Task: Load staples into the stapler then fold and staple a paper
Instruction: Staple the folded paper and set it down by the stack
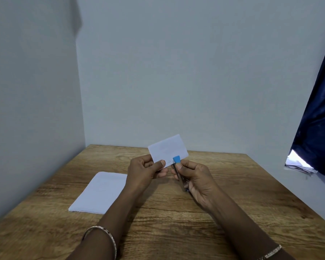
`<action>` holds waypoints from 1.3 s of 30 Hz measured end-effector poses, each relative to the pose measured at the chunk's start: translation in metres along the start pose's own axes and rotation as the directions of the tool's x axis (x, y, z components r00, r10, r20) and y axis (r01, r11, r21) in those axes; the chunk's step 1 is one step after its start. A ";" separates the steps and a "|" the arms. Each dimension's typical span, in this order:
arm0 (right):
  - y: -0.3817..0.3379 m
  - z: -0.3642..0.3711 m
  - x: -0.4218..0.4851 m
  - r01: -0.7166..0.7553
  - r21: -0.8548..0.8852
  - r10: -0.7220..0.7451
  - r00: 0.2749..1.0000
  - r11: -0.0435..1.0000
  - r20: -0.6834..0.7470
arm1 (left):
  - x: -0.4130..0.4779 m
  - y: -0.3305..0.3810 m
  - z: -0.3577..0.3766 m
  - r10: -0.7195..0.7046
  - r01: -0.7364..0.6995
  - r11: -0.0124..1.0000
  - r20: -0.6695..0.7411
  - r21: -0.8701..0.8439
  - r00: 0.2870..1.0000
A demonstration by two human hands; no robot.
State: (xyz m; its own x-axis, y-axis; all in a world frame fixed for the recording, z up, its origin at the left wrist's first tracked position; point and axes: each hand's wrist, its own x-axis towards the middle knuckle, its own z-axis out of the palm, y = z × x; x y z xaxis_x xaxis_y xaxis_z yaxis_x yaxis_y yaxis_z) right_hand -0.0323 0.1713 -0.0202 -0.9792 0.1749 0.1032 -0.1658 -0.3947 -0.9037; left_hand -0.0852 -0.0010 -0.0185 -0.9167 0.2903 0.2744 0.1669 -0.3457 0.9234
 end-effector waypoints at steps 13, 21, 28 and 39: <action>-0.003 0.001 -0.004 -0.026 -0.030 0.025 1.000 0.999 -0.016 | 0.001 -0.001 -0.001 -0.006 0.006 1.000 0.018 0.026 1.000; -0.006 0.004 -0.008 -0.007 -0.102 -0.002 0.996 0.995 -0.088 | 0.000 -0.001 0.001 -0.022 0.022 1.000 0.023 0.017 0.999; -0.006 0.007 -0.010 0.014 -0.132 -0.034 0.988 0.991 -0.152 | -0.001 -0.004 0.001 -0.022 0.020 0.999 0.025 0.048 0.999; -0.001 0.023 -0.023 0.138 -0.840 -0.348 0.935 0.525 -0.064 | -0.001 0.005 -0.003 0.105 -0.091 0.992 -0.184 0.083 0.977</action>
State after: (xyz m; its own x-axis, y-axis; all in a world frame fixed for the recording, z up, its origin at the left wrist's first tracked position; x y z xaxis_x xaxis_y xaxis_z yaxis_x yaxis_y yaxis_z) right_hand -0.0127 0.1471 -0.0122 -0.8506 0.3587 0.3845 -0.1235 0.5745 -0.8091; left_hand -0.0847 -0.0054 -0.0145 -0.9452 0.0831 0.3156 0.2791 -0.2955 0.9137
